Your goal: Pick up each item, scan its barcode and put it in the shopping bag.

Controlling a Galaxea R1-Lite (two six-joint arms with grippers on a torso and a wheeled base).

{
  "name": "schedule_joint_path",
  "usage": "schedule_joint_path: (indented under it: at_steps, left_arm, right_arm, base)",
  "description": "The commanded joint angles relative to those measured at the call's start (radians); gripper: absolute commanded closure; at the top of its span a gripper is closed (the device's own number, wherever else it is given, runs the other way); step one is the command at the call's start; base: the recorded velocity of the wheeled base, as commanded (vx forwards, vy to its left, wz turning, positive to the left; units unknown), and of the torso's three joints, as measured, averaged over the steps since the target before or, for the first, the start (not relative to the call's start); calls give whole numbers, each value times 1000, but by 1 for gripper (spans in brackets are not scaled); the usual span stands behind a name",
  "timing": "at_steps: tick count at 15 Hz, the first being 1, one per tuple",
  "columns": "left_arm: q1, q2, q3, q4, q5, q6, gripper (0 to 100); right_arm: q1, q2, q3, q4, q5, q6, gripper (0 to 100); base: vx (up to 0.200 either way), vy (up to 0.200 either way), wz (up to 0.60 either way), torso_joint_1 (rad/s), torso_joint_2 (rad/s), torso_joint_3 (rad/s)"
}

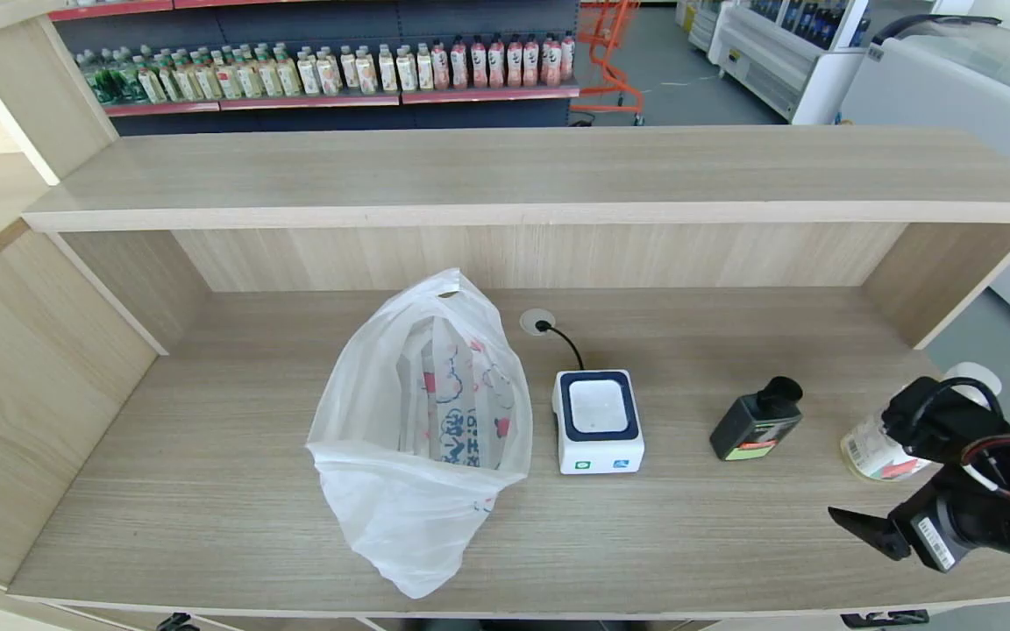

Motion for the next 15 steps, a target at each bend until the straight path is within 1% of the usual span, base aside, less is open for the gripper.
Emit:
schedule_joint_path:
  at_steps: [1, 3, 4, 5, 8, 11, 15]
  left_arm:
    - [-1, 0, 0, 0, 1, 0, 0]
    - [1, 0, 0, 0, 0, 0, 0]
    - [-1, 0, 0, 0, 1, 0, 0]
    - [-1, 0, 0, 0, 1, 0, 0]
    - [-1, 0, 0, 0, 0, 0, 0]
    - [-1, 0, 0, 0, 1, 0, 0]
    - [-1, 0, 0, 0, 0, 0, 0]
  right_arm:
    - [3, 144, 2, -81, 1, -63, 0]
    - [9, 188, -3, -151, 4, -91, 0]
    - [10, 193, -3, -157, 4, -91, 0]
    - [41, 239, -16, -225, 4, -91, 0]
    - [85, 317, -53, -326, 4, -88, 0]
    - [105, 348, -89, -345, 5, -86, 0]
    - [107, 394, -142, -345, 71, -83, 0]
  base:
    - [0, 0, 0, 0, 0, 0]
    - [0, 0, 0, 0, 0, 0]
    - [0, 0, 0, 0, 0, 0]
    - [0, 0, 0, 0, 0, 0]
    - [0, 0, 0, 0, 0, 0]
    - [0, 0, 0, 0, 0, 0]
    - [0, 0, 0, 0, 0, 0]
